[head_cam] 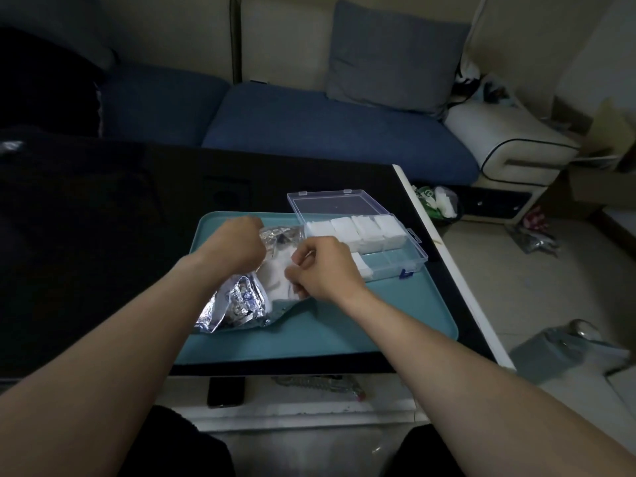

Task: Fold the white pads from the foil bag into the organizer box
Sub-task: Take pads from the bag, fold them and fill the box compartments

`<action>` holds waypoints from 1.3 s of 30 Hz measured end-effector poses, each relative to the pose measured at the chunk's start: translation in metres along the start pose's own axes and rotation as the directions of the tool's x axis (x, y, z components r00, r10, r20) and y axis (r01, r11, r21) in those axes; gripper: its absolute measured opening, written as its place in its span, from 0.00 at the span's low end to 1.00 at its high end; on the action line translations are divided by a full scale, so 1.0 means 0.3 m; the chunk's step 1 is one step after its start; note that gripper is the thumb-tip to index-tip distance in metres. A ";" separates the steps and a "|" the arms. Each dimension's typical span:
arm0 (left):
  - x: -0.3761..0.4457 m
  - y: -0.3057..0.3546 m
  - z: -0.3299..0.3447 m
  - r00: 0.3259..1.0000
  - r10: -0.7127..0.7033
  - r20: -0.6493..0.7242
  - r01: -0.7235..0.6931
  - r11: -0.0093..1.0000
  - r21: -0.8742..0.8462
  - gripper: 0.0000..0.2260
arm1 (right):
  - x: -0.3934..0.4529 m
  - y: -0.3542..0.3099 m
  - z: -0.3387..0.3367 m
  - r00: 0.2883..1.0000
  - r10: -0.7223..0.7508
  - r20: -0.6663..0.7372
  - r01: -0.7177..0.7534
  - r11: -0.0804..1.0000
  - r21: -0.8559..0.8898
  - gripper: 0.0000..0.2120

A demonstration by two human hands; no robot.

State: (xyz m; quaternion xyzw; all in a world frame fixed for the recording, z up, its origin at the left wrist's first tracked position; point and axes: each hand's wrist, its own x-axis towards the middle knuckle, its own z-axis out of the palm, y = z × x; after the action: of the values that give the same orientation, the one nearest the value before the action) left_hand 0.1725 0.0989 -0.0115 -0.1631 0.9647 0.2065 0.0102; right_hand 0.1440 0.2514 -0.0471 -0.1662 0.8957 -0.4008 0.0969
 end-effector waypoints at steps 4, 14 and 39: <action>-0.004 0.004 0.006 0.998 0.016 0.061 -0.014 1.000 -0.027 0.13 | -0.007 -0.012 0.009 0.998 0.000 0.062 -0.002 1.000 0.020 0.10; -0.012 0.007 0.001 0.996 0.033 0.086 -0.038 0.998 0.049 0.06 | 0.010 0.000 -0.075 0.989 -0.078 -0.128 0.086 0.995 0.055 0.03; -0.077 0.063 0.105 0.955 0.222 0.194 -0.261 0.944 0.201 0.41 | -0.022 0.012 -0.037 0.969 0.236 0.078 -0.241 0.819 0.521 0.07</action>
State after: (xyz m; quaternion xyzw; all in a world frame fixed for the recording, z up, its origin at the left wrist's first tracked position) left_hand 0.1869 0.1349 -0.0308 -0.0229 0.9902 0.1088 0.0849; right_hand 0.1458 0.2637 -0.0422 -0.0221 0.7646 -0.6146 0.1925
